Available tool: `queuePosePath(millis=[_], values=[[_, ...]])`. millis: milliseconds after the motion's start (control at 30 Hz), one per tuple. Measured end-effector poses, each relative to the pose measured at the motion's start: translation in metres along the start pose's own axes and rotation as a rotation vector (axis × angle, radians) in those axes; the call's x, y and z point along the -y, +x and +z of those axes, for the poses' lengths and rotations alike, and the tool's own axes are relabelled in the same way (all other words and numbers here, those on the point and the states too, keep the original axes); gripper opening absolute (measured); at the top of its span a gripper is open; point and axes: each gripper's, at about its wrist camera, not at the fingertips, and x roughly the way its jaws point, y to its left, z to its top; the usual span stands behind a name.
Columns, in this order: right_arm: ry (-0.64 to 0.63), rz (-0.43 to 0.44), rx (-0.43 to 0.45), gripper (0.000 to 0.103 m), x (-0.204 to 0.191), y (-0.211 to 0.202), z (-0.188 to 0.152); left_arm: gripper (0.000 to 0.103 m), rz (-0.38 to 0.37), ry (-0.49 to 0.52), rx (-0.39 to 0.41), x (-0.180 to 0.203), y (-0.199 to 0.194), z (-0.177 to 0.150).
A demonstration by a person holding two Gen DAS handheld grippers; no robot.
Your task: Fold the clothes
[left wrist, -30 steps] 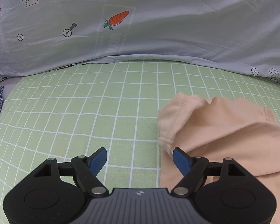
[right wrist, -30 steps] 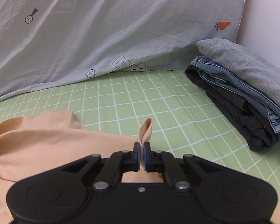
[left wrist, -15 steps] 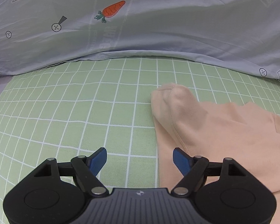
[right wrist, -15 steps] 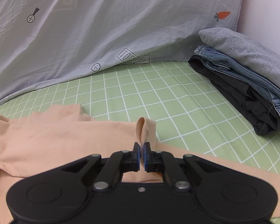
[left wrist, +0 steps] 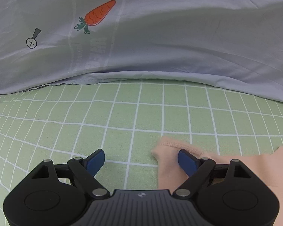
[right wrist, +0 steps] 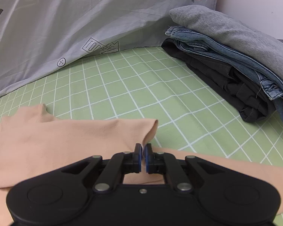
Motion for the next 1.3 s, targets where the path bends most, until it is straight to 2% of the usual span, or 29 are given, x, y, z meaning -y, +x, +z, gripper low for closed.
queuePosePath(millis=[167,267,400,567,733,833,933,1133,1300], values=[[-0.022,0.021,0.013,0.004,-0.006,-0.006,0.0,0.086,0.009,-0.038,0.006,-0.021,-0.025,-0.009],[-0.046,0.067,0.03,0.004,-0.016,-0.018,-0.003,0.086,0.012,-0.052,-0.006,-0.043,-0.051,-0.036],[-0.076,0.145,0.053,0.004,-0.031,-0.037,-0.011,0.086,-0.012,-0.075,-0.058,-0.055,-0.09,-0.083],[-0.165,0.278,0.075,0.004,-0.062,-0.068,-0.03,0.086,-0.021,-0.005,-0.125,-0.048,-0.126,-0.149],[-0.251,0.389,0.054,0.004,-0.087,-0.091,-0.059,0.086,-0.037,0.082,-0.194,-0.032,-0.147,-0.203],[-0.304,0.45,0.041,0.004,-0.1,-0.105,-0.077,0.086,-0.015,0.142,-0.199,-0.024,-0.158,-0.22],[-0.373,0.489,0.034,0.004,-0.11,-0.119,-0.093,0.086,-0.024,0.149,-0.19,-0.024,-0.172,-0.233],[-0.494,0.528,0.021,0.004,-0.122,-0.142,-0.125,0.086,-0.026,0.164,-0.177,-0.024,-0.193,-0.25],[-0.501,0.538,-0.037,0.005,-0.122,-0.146,-0.141,0.086,-0.026,0.168,-0.184,-0.028,-0.204,-0.263]])
